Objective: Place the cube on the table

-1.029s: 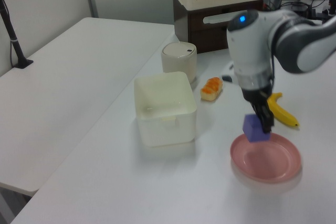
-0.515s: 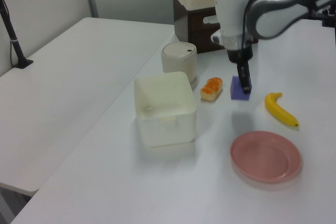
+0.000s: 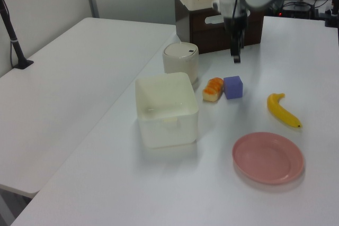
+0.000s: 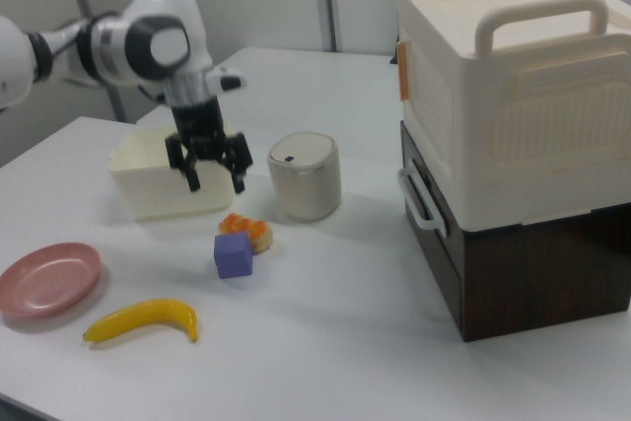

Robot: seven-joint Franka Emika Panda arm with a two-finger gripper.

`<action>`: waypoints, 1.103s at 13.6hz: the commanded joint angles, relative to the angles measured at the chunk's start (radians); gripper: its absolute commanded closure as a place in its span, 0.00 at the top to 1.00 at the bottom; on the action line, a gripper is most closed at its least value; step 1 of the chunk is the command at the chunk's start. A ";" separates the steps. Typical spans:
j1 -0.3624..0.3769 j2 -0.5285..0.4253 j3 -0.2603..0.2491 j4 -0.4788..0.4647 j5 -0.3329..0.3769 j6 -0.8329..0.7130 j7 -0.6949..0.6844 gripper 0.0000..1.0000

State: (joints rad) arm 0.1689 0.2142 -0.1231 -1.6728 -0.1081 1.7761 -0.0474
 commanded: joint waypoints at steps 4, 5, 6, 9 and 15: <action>0.001 -0.131 0.003 0.091 0.012 -0.103 0.078 1.00; 0.000 -0.159 0.002 0.090 0.012 -0.107 0.113 1.00; -0.002 -0.173 0.000 0.090 0.013 -0.116 0.119 1.00; -0.064 -0.210 0.013 0.087 0.079 -0.153 0.121 1.00; -0.103 -0.223 0.026 0.085 0.100 -0.181 0.118 1.00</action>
State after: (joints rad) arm 0.0806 0.0159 -0.1192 -1.5701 -0.0230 1.6320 0.0566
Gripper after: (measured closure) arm 0.000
